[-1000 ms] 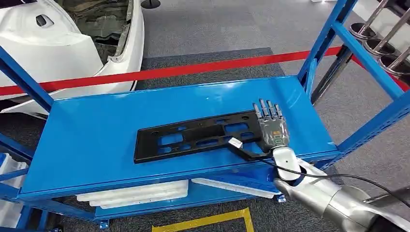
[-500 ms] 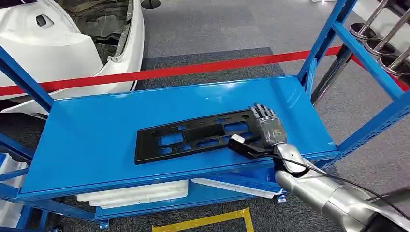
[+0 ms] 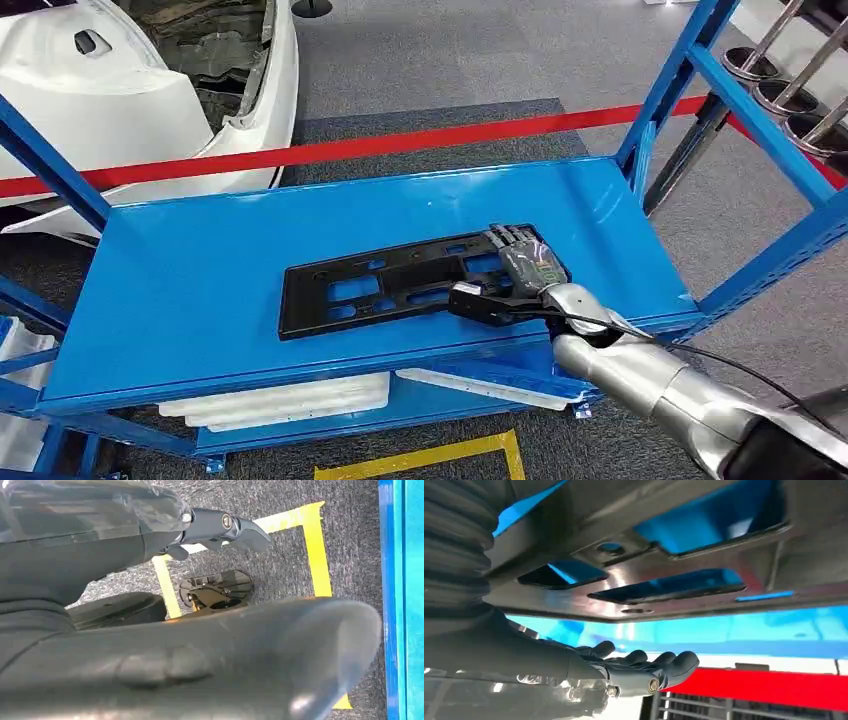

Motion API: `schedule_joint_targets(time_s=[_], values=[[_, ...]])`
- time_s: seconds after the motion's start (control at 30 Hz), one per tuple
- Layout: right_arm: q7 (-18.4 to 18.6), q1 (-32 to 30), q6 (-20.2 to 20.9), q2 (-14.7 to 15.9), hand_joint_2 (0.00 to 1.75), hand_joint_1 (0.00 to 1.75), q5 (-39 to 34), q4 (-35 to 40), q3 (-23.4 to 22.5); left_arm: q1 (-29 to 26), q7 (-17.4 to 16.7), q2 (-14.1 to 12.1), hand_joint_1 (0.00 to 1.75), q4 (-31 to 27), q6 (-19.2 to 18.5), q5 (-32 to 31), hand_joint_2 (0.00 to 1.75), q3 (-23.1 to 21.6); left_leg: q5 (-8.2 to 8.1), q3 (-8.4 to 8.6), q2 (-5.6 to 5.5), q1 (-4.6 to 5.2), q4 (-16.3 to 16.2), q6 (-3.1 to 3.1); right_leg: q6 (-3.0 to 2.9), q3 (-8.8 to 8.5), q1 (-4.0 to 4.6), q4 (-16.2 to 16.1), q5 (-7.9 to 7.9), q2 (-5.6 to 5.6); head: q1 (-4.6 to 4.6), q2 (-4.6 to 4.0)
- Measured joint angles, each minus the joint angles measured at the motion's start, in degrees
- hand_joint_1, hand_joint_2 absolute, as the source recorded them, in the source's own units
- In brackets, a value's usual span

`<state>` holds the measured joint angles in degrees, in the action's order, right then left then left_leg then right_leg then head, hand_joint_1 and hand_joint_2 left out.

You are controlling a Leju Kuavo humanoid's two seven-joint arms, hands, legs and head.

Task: Take the parts from the cabinet and place them on the table.

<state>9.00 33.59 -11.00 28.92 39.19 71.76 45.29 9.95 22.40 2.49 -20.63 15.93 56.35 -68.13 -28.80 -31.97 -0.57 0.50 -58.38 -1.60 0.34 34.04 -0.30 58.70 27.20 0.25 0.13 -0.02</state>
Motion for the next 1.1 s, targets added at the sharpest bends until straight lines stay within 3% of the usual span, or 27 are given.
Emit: schedule_joint_targets(time_s=[0.23,0.5,0.53,0.57,0.6,0.63,1.1], values=[[-0.09,1.59,1.80,-0.07,1.75,0.00,-0.63,0.00,1.99,-0.10,0.48,0.00,0.00,0.00,0.35,0.24,0.00,0.00,0.00,0.00,0.00,0.00,0.00,0.00,0.00,-0.01,0.00,0.00,0.00,0.00,0.00,0.00],[1.05,2.12,0.62,-0.09,1.75,0.00,-0.35,0.00,3.43,-0.41,0.90,0.00,0.00,0.00,0.90,0.70,0.00,0.00,0.00,0.01,0.00,0.00,0.00,0.00,0.00,-0.01,0.00,0.00,0.00,0.00,0.00,0.00],[1.07,2.18,0.57,-0.09,1.75,0.21,-0.35,0.00,3.59,-0.41,0.90,0.00,0.00,0.00,0.90,0.72,0.00,0.00,0.00,0.02,0.00,0.00,0.00,0.00,0.00,-0.01,0.00,0.00,0.00,0.00,0.00,0.00],[1.12,2.22,0.53,-0.09,1.75,0.65,-0.35,0.00,3.72,-0.41,0.92,0.00,0.00,0.00,0.90,0.72,0.00,0.00,0.00,0.02,0.00,0.00,0.00,0.00,0.00,-0.02,0.00,0.00,0.00,0.00,0.00,0.00],[1.22,2.22,0.42,-0.09,1.75,1.62,-0.39,0.00,3.85,-0.41,0.92,0.00,0.00,0.00,0.87,0.70,0.00,0.00,0.00,0.02,0.00,0.00,0.00,0.00,0.00,-0.02,0.00,0.00,0.00,0.00,0.00,0.00],[1.29,2.19,0.29,-0.09,1.75,1.75,-0.53,0.00,3.98,-0.41,0.90,0.00,0.00,0.00,0.85,0.70,0.00,0.00,0.00,0.02,0.00,0.00,0.00,0.00,0.00,-0.01,0.00,-0.01,0.00,0.00,0.00,0.00],[1.14,1.67,-4.46,-0.22,1.75,1.75,-2.08,-0.70,4.57,-0.39,0.87,-0.26,0.00,0.00,0.35,0.74,0.00,0.00,0.00,0.07,0.00,0.00,0.00,0.00,0.00,-0.07,0.00,-0.01,0.01,0.00,0.00,0.00]])
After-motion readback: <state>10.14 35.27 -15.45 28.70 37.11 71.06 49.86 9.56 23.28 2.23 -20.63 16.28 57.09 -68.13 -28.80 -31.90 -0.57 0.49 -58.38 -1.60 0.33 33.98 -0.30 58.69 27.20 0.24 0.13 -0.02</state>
